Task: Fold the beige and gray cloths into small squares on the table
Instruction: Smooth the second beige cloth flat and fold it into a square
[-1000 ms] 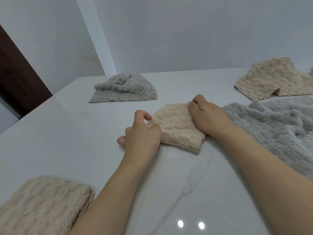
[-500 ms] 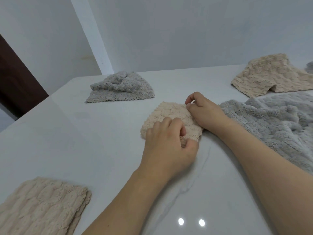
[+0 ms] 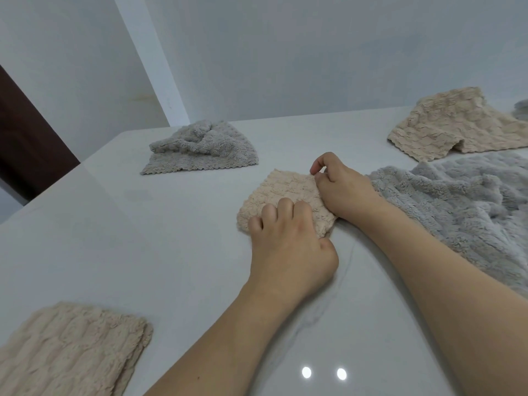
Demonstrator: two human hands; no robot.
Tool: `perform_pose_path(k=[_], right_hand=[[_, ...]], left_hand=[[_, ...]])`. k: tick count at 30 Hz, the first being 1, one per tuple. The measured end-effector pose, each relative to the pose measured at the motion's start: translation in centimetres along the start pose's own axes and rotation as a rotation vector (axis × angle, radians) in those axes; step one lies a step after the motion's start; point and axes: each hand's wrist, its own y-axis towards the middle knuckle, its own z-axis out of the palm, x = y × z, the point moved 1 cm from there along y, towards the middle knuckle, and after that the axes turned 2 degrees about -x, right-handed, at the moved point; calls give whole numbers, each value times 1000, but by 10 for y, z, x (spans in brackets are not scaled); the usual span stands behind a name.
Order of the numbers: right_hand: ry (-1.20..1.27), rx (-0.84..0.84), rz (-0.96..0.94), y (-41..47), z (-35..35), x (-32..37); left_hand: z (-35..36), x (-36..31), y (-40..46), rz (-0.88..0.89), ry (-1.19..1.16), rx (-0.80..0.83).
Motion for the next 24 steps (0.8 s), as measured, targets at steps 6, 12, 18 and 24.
perform_pose_path(k=[6, 12, 18, 24], right_hand=[[37, 5, 14, 0, -3, -1], [67, 14, 48, 2, -4, -1], [94, -5, 53, 0, -3, 1], [257, -34, -44, 2, -5, -2]], left_hand=[[-11, -3, -6, -43, -61, 218], [-15, 13, 11, -161, -251, 190], [-18, 14, 12, -58, -129, 340], [-31, 22, 11, -230, -521, 299]])
